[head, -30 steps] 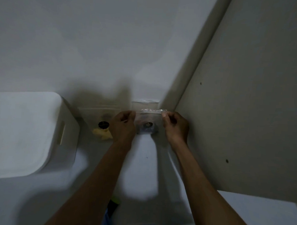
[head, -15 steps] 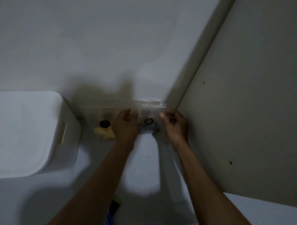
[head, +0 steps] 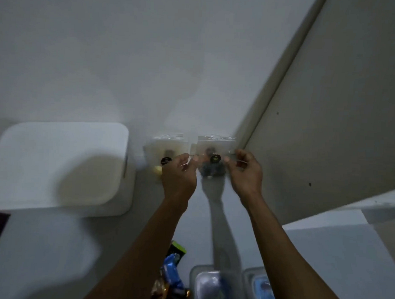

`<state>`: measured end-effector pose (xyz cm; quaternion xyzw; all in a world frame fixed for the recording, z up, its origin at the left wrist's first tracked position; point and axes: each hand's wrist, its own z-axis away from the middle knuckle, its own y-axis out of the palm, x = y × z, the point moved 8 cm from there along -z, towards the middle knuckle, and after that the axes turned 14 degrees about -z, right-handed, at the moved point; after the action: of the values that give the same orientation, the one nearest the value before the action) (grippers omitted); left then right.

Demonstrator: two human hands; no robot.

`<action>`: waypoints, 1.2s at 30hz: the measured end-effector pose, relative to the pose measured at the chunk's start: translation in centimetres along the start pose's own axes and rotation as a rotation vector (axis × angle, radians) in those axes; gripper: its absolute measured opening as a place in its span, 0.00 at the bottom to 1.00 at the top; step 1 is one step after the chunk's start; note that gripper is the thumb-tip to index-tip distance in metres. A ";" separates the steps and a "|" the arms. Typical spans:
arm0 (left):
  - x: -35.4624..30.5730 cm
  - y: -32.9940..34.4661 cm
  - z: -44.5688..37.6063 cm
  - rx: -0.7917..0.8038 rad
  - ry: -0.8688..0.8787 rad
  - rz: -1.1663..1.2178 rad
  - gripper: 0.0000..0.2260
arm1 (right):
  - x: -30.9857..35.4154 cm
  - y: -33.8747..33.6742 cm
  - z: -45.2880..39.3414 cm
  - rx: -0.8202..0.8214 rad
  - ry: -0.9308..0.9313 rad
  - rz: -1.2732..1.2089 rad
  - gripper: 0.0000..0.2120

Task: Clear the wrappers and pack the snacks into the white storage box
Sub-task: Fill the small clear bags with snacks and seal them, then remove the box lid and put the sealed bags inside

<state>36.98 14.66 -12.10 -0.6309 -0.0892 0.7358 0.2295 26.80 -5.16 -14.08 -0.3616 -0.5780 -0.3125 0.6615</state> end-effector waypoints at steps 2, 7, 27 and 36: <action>-0.1 -3.3 1.0 0.008 0.014 0.067 0.16 | 2.5 1.5 2.9 0.015 -0.035 -0.027 0.16; 0.3 -13.8 5.0 0.003 0.142 -0.020 0.13 | 7.6 5.8 12.5 0.076 -0.133 -0.038 0.13; 12.8 -38.9 -3.5 -0.475 0.187 -0.410 0.24 | 6.3 22.2 22.0 0.191 -0.048 0.022 0.29; 17.0 -38.6 -11.8 -0.193 0.020 -0.555 0.29 | 3.1 27.1 18.0 0.239 -0.033 0.104 0.29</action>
<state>55.42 54.38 -13.20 -0.6085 -0.3258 0.6267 0.3617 40.07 24.64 -12.89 -0.3146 -0.6025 -0.2005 0.7055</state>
